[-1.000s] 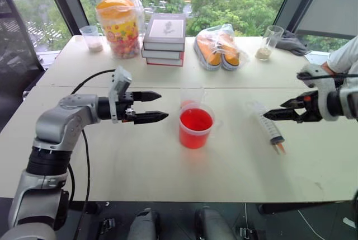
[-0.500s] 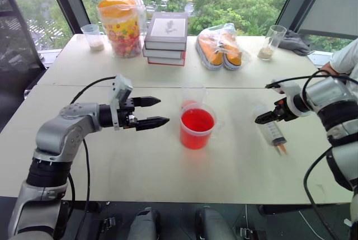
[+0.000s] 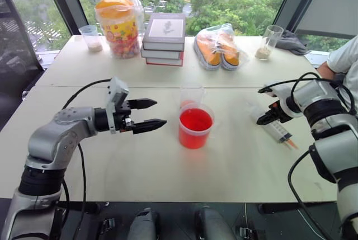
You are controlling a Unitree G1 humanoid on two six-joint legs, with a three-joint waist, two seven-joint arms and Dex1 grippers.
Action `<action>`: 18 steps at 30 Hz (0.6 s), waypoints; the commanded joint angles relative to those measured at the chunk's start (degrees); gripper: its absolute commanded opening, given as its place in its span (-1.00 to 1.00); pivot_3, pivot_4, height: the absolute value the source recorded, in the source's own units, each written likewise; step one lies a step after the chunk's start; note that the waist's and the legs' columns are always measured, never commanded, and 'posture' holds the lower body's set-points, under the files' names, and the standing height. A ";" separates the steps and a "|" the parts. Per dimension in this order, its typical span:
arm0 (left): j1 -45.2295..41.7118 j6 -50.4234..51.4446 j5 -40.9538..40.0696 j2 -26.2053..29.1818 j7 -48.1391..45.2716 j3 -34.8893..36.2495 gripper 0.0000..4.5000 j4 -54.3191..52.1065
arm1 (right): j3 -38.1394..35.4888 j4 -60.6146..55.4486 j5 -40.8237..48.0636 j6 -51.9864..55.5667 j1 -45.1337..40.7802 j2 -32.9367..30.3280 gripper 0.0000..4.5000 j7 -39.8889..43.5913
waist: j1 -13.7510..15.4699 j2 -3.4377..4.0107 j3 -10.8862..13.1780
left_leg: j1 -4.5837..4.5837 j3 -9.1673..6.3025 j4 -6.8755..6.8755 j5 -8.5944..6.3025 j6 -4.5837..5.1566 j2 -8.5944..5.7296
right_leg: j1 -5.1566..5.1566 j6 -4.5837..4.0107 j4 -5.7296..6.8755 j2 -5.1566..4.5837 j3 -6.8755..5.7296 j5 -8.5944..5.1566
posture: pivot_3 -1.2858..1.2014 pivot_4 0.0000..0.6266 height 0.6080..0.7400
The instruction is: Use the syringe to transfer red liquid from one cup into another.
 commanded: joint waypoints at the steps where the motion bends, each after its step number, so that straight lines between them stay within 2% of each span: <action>1: -1.36 -0.26 -0.91 0.69 0.14 1.61 1.00 -1.28 | -2.53 -1.40 -0.52 0.81 -1.89 0.60 -0.39 -0.19 | -0.05 0.00 0.00 | 0.00 0.00 0.00 0.00 0.00 0.00 | 0.00 0.00 0.00 0.00 0.00 0.00 | 0.03 -0.52 1.00; 6: -2.95 -0.05 -1.28 1.76 -0.93 2.21 1.00 -0.18 | -9.67 -12.94 2.50 6.79 -3.28 -2.36 -0.39 -1.72 | 0.02 0.08 0.05 | -0.05 0.01 -0.01 0.01 -0.02 0.00 | -0.08 0.00 0.02 0.00 0.01 0.00 | 0.03 -0.52 1.00; 9: -5.21 0.07 -1.55 1.78 -1.07 2.24 1.00 1.61 | -21.52 -32.13 9.85 12.46 -0.46 -2.88 -0.39 -4.32 | 0.27 0.10 0.06 | -0.08 -0.01 -0.08 0.01 -0.02 0.01 | -0.16 0.00 0.06 0.01 0.00 0.00 | 0.03 -0.52 1.00; 12: -7.28 0.44 -1.70 1.35 -1.25 1.47 1.00 3.38 | -39.72 -47.79 18.09 17.40 0.92 4.95 -0.39 -14.79 | 0.28 0.09 0.05 | -0.11 -0.04 -0.12 0.01 -0.02 0.02 | -0.17 0.00 0.05 0.03 -0.03 0.00 | 0.03 -0.52 1.00; 13: -7.67 0.49 -1.76 1.44 -1.78 1.38 1.00 4.27 | -43.71 -51.83 19.66 19.08 1.44 7.76 -0.39 -18.14 | 0.29 0.08 0.04 | -0.10 -0.05 -0.12 0.01 -0.02 0.03 | -0.15 0.00 0.05 0.05 -0.03 0.00 | 0.03 -0.52 1.00; 15: -8.19 0.35 -1.53 1.94 -3.22 1.23 1.00 5.83 | -47.17 -58.77 22.33 20.84 3.21 11.34 -0.39 -21.73 | 0.44 0.07 0.03 | -0.10 -0.08 -0.12 0.01 -0.03 0.03 | -0.12 0.00 0.05 0.04 -0.06 0.00 | 0.03 -0.52 1.00; 18: -11.83 0.31 -0.53 1.38 -4.30 -0.14 1.00 8.84 | -57.15 -73.14 34.32 18.31 7.26 21.53 -0.39 -24.49 | 0.85 -0.01 -0.01 | -0.10 -0.12 -0.06 0.01 -0.02 0.00 | -0.01 0.00 0.00 -0.02 -0.15 0.00 | 0.03 -0.52 1.00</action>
